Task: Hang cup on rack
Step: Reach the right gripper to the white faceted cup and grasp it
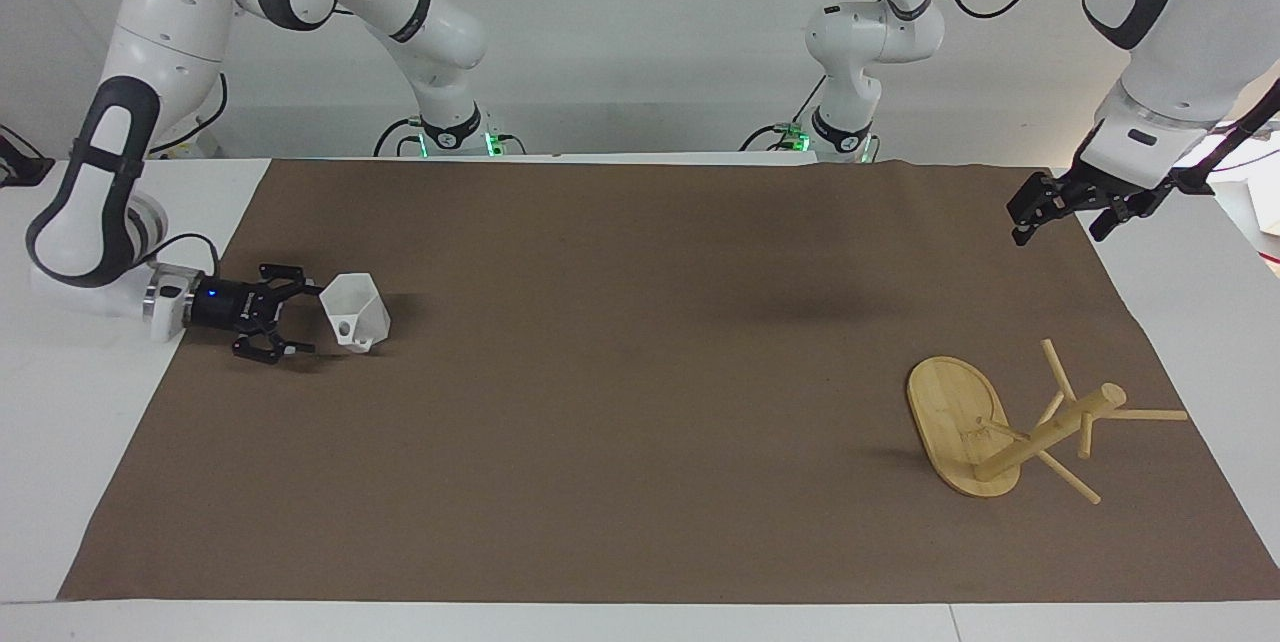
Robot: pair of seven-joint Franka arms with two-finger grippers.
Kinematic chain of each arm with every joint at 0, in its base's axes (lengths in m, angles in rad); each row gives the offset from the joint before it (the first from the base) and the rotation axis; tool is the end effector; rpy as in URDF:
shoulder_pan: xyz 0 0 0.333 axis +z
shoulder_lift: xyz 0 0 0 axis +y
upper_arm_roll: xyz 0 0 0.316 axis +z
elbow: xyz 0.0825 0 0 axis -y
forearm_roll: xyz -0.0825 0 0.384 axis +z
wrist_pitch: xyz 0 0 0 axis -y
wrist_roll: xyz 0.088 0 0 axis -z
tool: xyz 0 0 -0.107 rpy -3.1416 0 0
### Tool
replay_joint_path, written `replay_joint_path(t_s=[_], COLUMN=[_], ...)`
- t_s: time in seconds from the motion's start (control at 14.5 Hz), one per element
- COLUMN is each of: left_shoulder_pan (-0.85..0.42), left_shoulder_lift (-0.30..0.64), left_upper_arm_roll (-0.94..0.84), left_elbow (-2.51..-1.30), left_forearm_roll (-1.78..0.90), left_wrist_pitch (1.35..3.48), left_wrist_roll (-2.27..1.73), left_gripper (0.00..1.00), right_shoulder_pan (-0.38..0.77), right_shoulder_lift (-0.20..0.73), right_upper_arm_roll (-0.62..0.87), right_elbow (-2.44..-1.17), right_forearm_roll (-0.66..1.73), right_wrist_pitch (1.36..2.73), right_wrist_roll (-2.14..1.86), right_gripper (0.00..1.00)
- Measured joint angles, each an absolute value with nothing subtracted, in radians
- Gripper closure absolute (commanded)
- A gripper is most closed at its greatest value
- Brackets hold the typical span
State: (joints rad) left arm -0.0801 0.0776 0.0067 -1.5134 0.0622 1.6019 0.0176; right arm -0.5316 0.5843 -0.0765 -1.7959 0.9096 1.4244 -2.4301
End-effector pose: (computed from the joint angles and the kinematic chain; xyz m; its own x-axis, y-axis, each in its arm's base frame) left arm 0.5804 -0.0363 0.6106 0.9956 -0.0928 0.0097 -0.0920 -0.9938 -0.0628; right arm 0.5173 -0.2427 0.2249 0.1186 0.3464 0.9306 0.9928 -0.0254 -0.1171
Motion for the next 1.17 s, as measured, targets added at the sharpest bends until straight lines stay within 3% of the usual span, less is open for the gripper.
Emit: replay_joint_path(t_s=[0.69, 1.17], left_shoulder_pan=[-0.080, -0.080], left_shoulder_lift=[0.078, 0.078], left_upper_arm_roll=[0.007, 0.007], left_elbow=[-1.513, -1.513], left_forearm_roll=[0.062, 0.062], left_wrist_pitch=[1.602, 1.602], left_wrist_roll=[0.018, 0.018], left_gripper=[0.00, 0.00], right_shoulder_pan=[-0.541, -0.477], right_shoulder_lift=[0.557, 0.555], right_upper_arm_roll=[-0.071, -0.063], right_elbow=[-1.859, -1.910], right_forearm_roll=[0.926, 0.970], right_wrist_pitch=[1.403, 1.456], right_wrist_roll=[-2.562, -2.565], right_gripper=[0.00, 0.00])
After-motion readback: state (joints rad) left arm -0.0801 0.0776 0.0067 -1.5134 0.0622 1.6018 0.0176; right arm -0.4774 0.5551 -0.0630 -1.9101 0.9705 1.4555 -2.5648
